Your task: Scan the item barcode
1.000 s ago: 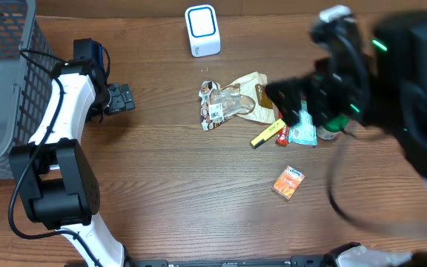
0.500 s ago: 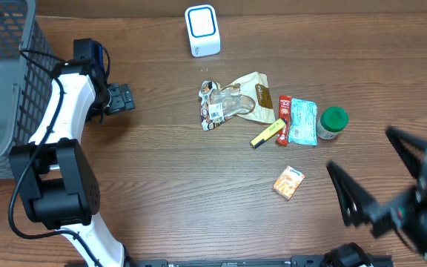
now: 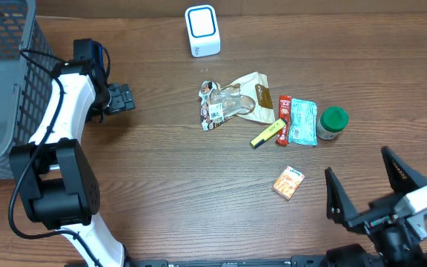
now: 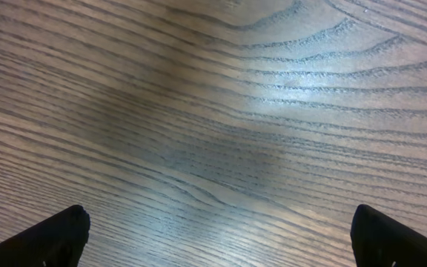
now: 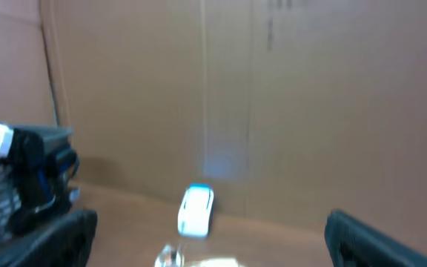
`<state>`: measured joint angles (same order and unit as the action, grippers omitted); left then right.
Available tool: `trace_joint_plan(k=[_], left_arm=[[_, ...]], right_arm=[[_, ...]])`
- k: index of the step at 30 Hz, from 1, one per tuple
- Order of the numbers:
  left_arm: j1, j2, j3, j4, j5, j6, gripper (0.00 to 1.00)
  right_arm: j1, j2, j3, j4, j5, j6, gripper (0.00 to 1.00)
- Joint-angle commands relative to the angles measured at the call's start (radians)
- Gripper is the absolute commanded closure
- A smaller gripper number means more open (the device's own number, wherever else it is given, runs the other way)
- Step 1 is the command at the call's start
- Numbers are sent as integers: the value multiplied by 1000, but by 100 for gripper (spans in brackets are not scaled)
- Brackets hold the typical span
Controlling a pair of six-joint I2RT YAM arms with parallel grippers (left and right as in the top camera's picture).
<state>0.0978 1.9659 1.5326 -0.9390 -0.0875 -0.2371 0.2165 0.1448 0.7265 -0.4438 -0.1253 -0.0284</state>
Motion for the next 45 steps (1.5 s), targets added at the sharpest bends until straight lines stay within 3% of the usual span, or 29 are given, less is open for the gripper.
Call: trace_joint_plan(k=[1, 8, 20, 35, 45], left_arm=[[-8, 2, 13, 2, -9, -10, 0], [-8, 2, 13, 2, -9, -10, 0], [-8, 2, 13, 2, -9, -10, 0], [-7, 2, 13, 2, -9, -10, 0], [-8, 2, 13, 2, -9, -10, 0]], right_arm=[[-5, -56, -132, 141, -1, 3, 0], [-16, -142, -422, 443, -9, 11, 0], [-69, -142, -710, 652, 2, 216, 0], [-67, -142, -719, 377, -10, 212, 0], [-67, -140, -718, 373, -7, 212, 0]])
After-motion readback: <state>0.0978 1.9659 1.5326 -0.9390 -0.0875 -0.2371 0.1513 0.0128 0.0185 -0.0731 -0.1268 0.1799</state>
